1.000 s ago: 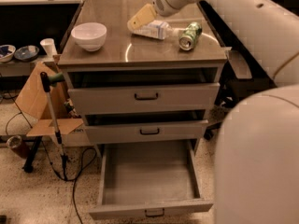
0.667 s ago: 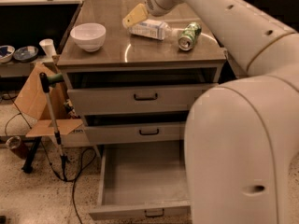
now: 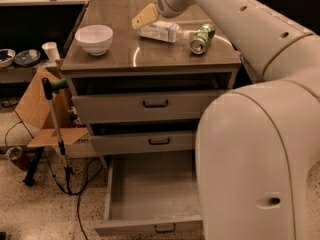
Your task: Place blue plastic bottle into bottom drawer
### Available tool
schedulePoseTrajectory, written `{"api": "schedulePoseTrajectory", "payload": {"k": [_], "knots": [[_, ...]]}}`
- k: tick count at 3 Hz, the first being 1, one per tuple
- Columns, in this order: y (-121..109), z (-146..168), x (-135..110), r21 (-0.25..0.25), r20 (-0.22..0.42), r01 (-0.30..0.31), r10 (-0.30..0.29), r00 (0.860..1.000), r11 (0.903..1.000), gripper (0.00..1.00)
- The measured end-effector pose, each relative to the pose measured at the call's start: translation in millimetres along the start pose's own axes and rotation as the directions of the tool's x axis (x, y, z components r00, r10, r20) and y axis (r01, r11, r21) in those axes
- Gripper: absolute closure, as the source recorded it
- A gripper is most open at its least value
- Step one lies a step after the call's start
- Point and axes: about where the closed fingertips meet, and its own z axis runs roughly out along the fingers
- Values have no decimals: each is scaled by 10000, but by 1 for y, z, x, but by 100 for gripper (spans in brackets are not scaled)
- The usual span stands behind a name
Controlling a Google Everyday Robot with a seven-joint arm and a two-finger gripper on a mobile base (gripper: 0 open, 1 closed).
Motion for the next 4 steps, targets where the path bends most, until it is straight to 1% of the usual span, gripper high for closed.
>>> {"api": "schedulePoseTrajectory", "payload": {"k": [1,2,3,4], "knots": [[-10,13,7,-154,485,-299,307,9984,9994,0],[-28,31,10,-120,1126,-638,648,9915,9979,0],[-42,47,10,89,1588,-720,697,9848,9974,0],[-52,57,12,217,1687,-631,586,9839,9978,0]]}}
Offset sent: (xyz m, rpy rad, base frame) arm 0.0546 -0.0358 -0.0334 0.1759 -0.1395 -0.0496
